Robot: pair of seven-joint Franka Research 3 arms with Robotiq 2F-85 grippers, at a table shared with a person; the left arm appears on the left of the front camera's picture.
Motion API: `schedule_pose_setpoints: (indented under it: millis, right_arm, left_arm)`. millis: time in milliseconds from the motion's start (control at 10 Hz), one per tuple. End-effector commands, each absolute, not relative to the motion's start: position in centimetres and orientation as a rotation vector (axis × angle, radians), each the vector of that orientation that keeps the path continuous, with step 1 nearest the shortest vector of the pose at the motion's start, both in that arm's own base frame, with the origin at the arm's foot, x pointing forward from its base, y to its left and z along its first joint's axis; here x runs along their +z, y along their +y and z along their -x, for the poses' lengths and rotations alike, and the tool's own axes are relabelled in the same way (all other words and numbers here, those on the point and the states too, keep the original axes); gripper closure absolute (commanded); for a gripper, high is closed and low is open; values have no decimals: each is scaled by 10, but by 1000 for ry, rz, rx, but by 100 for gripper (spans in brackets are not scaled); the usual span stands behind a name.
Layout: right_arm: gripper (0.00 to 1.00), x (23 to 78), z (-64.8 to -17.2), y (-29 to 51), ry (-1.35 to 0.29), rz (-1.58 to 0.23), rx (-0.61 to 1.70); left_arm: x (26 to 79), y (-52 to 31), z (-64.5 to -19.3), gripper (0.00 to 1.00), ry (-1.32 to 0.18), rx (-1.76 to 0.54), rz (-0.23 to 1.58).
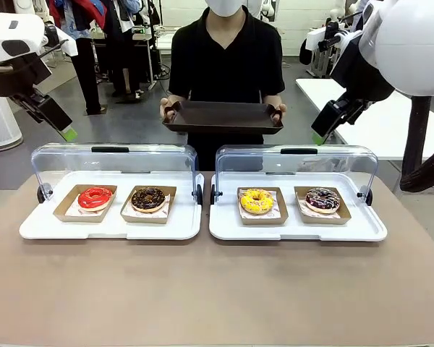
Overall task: Provide the desired donut to the person.
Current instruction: Pick up and lift the Paper togo box containing the Donut pointed at by the person.
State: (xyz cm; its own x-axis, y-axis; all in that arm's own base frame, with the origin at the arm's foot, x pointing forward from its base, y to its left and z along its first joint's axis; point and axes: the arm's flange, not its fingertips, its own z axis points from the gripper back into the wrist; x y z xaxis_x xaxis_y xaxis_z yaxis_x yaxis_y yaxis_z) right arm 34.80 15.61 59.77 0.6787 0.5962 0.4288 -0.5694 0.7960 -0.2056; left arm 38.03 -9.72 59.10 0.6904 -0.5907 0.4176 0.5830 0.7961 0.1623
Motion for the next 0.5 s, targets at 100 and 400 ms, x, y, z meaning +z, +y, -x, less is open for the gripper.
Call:
schedule_pose_setpoints:
  millis: [100,400]
  right_arm:
    - [0,597,-349,155,-507,45,658]
    - [0,604,-356,100,-520,-247,824]
  left_arm:
    - [589,-97,-380,0,-471,-654,-12]
    - [589,-54,-393,0,-475,-734,278]
